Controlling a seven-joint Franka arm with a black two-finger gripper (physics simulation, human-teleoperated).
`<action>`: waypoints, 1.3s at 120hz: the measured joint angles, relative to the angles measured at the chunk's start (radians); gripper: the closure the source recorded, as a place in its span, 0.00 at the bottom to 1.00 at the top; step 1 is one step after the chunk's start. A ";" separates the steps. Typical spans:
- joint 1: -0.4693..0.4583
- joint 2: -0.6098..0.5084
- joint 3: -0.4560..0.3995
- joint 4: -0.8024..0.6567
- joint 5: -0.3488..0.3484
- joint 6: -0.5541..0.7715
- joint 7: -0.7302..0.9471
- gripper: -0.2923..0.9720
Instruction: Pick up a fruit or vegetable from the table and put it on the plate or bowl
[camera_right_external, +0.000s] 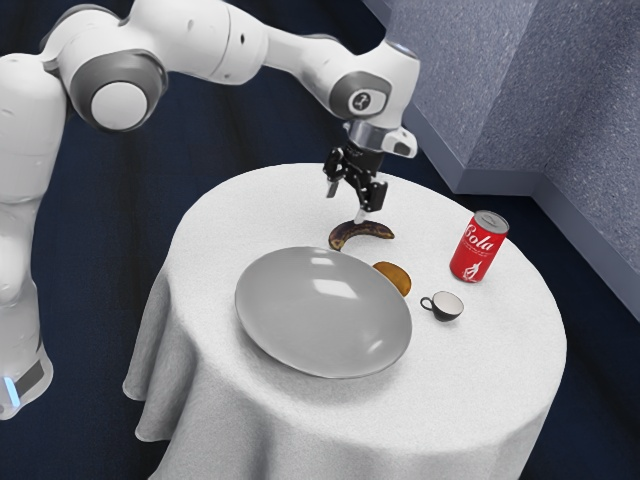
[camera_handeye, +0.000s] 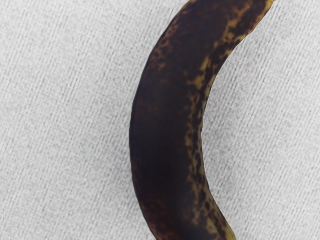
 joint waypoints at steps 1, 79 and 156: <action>0.000 0.001 0.000 -0.001 0.002 0.002 0.001 0.23; 0.002 0.080 -0.018 -0.010 0.002 0.087 0.036 0.23; 0.002 0.104 -0.017 0.000 0.003 0.087 0.052 0.59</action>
